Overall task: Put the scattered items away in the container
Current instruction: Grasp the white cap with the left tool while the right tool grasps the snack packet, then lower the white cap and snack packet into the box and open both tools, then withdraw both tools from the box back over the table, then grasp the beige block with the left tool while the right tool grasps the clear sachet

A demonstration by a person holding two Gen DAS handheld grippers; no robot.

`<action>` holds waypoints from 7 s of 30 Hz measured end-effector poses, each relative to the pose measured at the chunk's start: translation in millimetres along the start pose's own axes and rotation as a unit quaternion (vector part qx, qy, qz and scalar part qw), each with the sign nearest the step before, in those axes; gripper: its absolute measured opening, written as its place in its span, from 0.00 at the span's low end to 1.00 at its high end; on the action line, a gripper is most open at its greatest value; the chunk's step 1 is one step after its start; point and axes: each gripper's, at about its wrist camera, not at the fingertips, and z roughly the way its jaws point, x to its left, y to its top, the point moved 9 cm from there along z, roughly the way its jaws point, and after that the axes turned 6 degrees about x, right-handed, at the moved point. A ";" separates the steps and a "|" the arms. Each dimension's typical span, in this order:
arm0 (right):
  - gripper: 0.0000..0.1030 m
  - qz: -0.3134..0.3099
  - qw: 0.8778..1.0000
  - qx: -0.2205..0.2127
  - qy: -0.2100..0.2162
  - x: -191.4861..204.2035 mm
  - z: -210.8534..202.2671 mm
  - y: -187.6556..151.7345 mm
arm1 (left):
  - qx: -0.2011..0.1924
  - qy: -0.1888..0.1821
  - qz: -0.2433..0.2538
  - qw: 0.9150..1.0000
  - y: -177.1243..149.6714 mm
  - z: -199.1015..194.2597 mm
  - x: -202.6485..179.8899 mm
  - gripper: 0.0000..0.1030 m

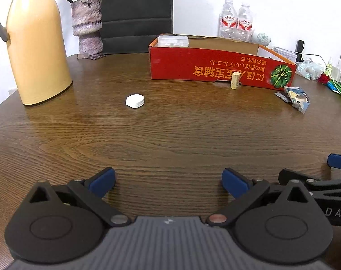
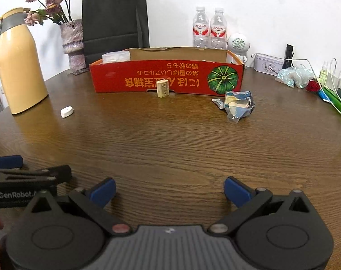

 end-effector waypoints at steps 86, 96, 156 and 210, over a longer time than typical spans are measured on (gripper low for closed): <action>0.82 0.087 0.947 0.276 0.139 -4.7 214.1 310.5 | 0.121 -0.030 0.022 0.992 350.5 197.8 19.9 1.00; 0.85 0.054 0.957 0.283 0.046 -58.8 173.0 320.0 | 0.223 -0.028 0.043 0.973 325.2 174.8 -8.8 1.00; 1.00 -0.007 1.000 0.005 -0.010 -23.9 19.2 21.0 | -0.003 -0.047 0.053 0.998 31.0 29.6 -19.7 1.00; 0.09 -0.008 1.000 -0.012 -0.003 -75.2 92.8 109.9 | -0.051 -0.132 0.121 0.983 138.8 101.8 -107.9 0.12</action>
